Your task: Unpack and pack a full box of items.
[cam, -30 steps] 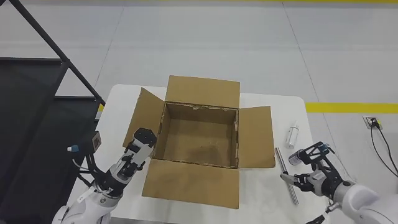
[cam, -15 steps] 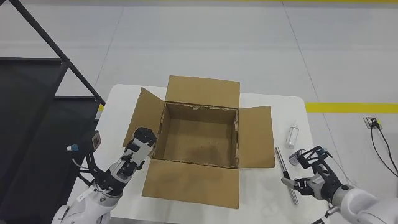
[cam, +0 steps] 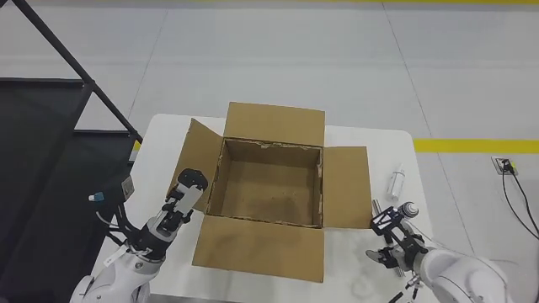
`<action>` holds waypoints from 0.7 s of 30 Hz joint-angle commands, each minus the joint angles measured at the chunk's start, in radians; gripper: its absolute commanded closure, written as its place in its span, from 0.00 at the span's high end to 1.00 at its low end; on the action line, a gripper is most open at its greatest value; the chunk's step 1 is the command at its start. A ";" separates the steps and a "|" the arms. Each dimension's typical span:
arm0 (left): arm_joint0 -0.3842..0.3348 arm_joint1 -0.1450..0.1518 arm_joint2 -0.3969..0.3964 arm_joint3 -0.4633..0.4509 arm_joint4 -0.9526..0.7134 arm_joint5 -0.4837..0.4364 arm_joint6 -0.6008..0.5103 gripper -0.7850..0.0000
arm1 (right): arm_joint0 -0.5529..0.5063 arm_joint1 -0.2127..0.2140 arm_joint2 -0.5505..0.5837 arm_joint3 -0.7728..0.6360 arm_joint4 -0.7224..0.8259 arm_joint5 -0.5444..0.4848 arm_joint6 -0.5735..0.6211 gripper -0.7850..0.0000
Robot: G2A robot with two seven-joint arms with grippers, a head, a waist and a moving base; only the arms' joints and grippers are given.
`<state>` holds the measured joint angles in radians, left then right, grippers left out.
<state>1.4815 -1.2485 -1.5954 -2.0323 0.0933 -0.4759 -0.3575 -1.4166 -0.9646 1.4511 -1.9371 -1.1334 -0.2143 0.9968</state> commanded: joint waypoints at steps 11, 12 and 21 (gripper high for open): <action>0.000 0.000 0.000 0.000 0.001 0.000 0.000 1.00 | 0.067 -0.009 -0.029 0.126 0.037 0.032 0.029 0.84; 0.000 0.000 0.000 0.000 0.001 0.000 0.000 1.00 | 0.069 -0.009 -0.029 0.133 0.040 0.036 0.032 0.79; 0.000 0.000 0.000 0.000 0.001 0.000 0.000 1.00 | 0.098 -0.014 -0.038 0.191 0.073 0.042 0.024 0.50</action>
<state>1.4815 -1.2485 -1.5955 -2.0323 0.0941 -0.4760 -0.3572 -1.3224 -0.9780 1.4133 -1.7536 -1.0661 -0.1727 1.0234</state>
